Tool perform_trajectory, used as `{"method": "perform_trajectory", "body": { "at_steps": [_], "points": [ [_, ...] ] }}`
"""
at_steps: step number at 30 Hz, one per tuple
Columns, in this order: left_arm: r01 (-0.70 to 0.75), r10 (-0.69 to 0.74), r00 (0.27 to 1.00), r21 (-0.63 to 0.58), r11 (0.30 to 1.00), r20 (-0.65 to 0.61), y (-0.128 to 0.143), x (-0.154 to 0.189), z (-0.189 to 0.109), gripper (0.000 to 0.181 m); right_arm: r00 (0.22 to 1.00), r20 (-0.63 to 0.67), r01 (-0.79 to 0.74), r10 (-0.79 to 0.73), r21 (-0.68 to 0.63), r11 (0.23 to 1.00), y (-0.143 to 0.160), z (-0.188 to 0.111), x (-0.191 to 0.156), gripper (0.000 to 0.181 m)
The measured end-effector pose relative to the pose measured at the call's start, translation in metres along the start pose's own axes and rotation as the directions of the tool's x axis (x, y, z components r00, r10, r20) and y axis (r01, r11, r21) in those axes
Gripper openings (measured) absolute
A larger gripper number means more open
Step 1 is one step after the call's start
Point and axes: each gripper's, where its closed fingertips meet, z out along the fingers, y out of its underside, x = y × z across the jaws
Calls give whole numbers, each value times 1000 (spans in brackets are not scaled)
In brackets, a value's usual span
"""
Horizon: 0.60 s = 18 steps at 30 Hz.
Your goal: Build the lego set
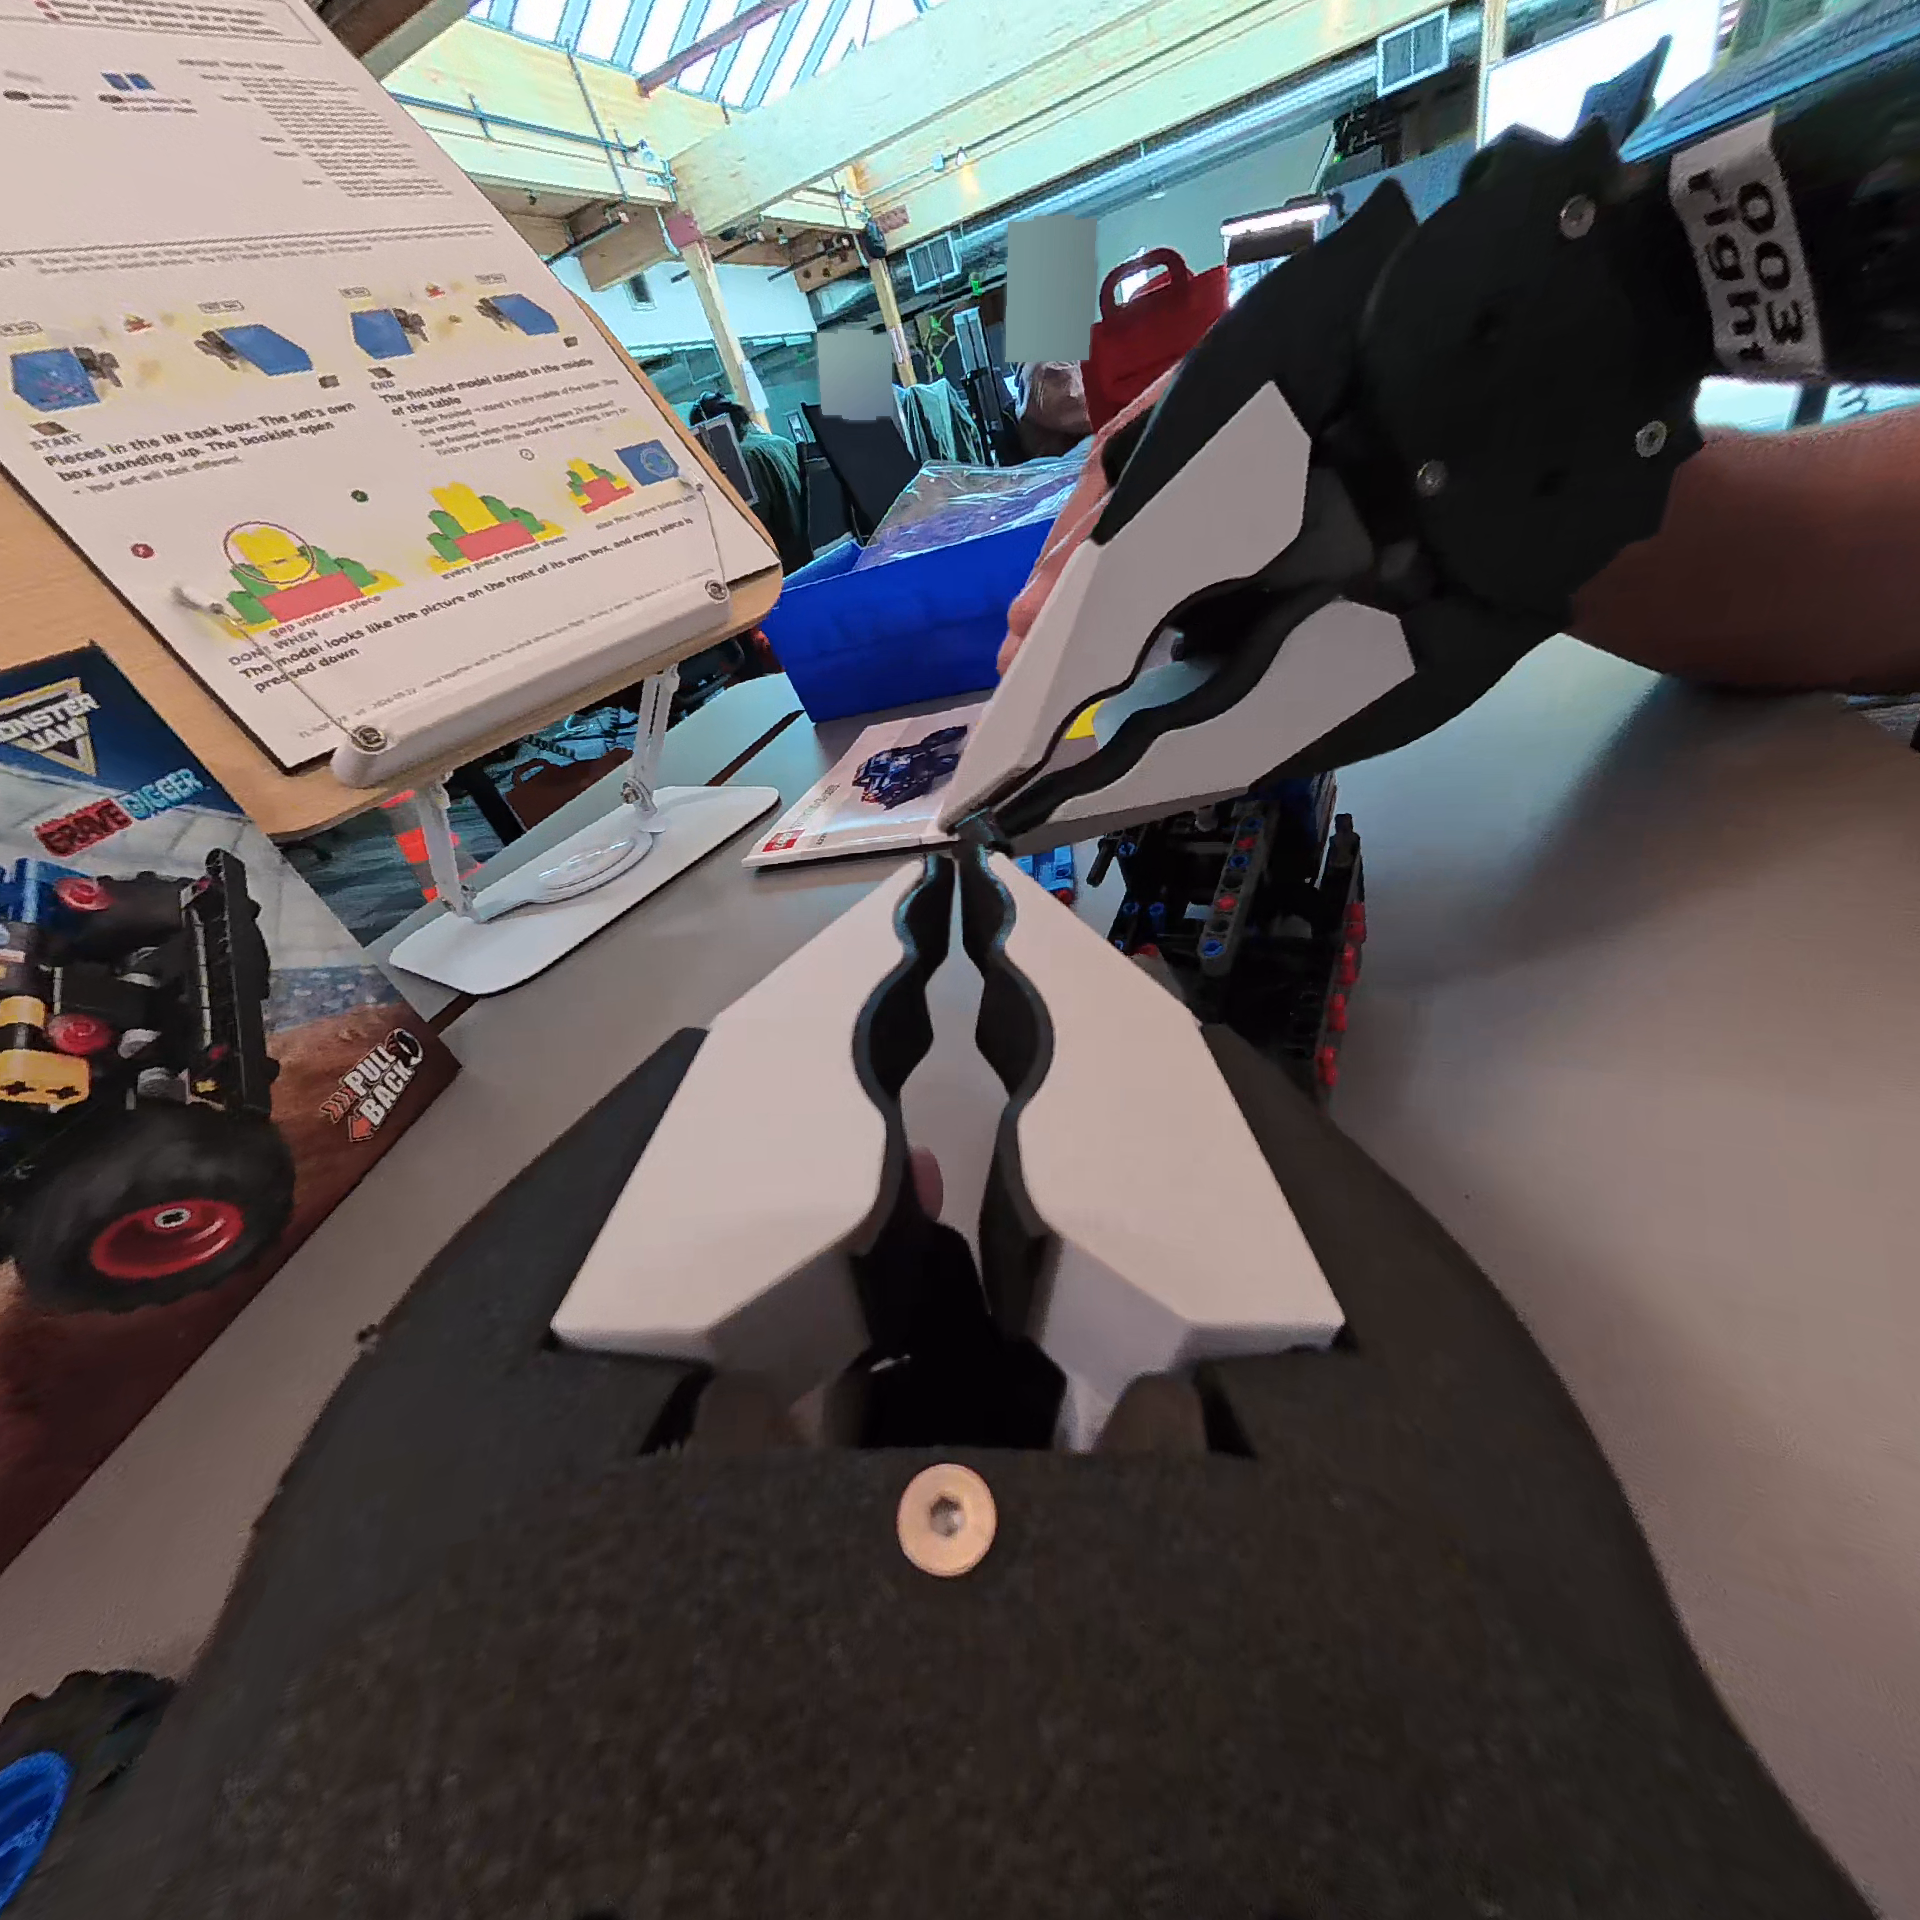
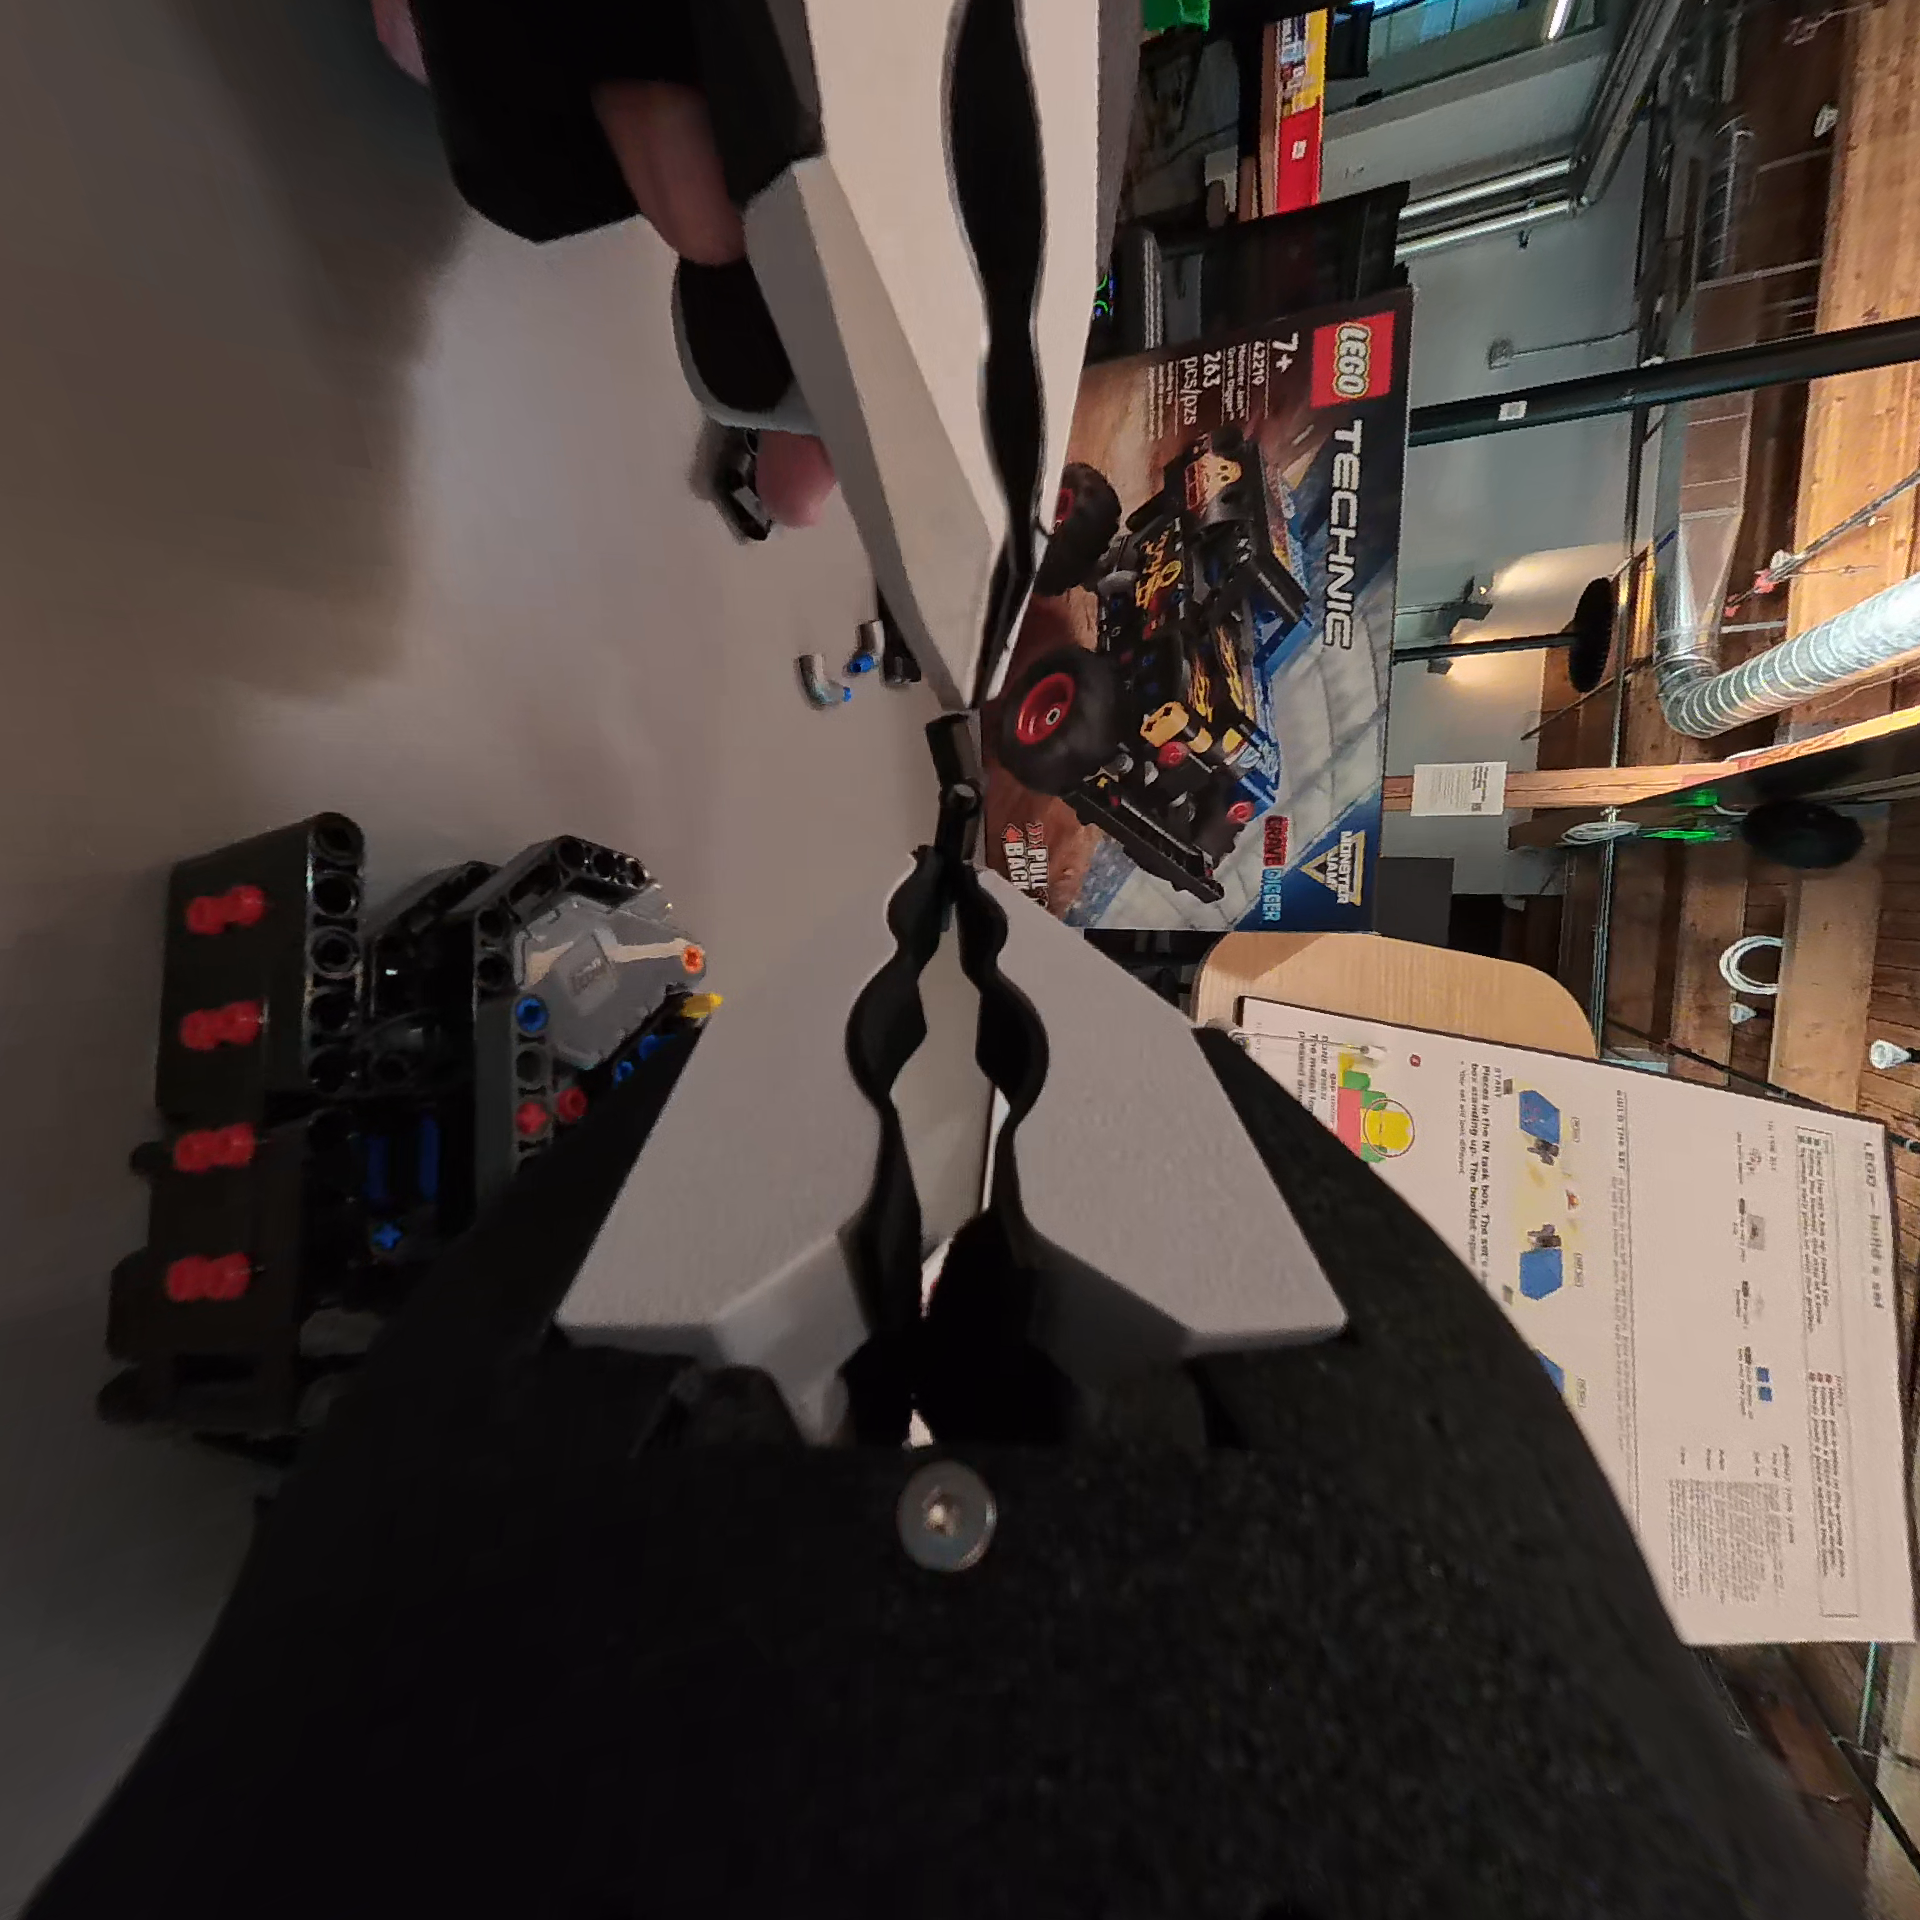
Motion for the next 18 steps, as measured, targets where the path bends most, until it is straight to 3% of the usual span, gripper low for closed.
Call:
{"method": "perform_trajectory", "body": {
  "at_steps": [3,6,9,13,15,18],
  "points": [
    [-16,15,1000,-15,1000,-26,2,5,1,5,999,-32,12,-13,-12,1000,2,3,2,3],
    [7,-8,999,-26,1000,-37,3,5,2,25,998,-50,31,-32,-21,999,2,4,3,3],
    [73,-76,995,-47,996,-58,5,5,5,35,993,-92,75,-75,-13,997,-4,3,5,3],
    [133,-136,988,-41,990,-72,2,6,5,25,981,-123,144,-148,-35,989,-8,4,3,3],
    [147,-149,987,-41,988,-58,2,4,4,9,979,-130,152,-156,-40,988,-9,5,1,3],
    [163,-165,986,-53,985,-34,4,1,5,8,977,-145,152,-158,-49,987,-8,7,2,3]
  ]
}}
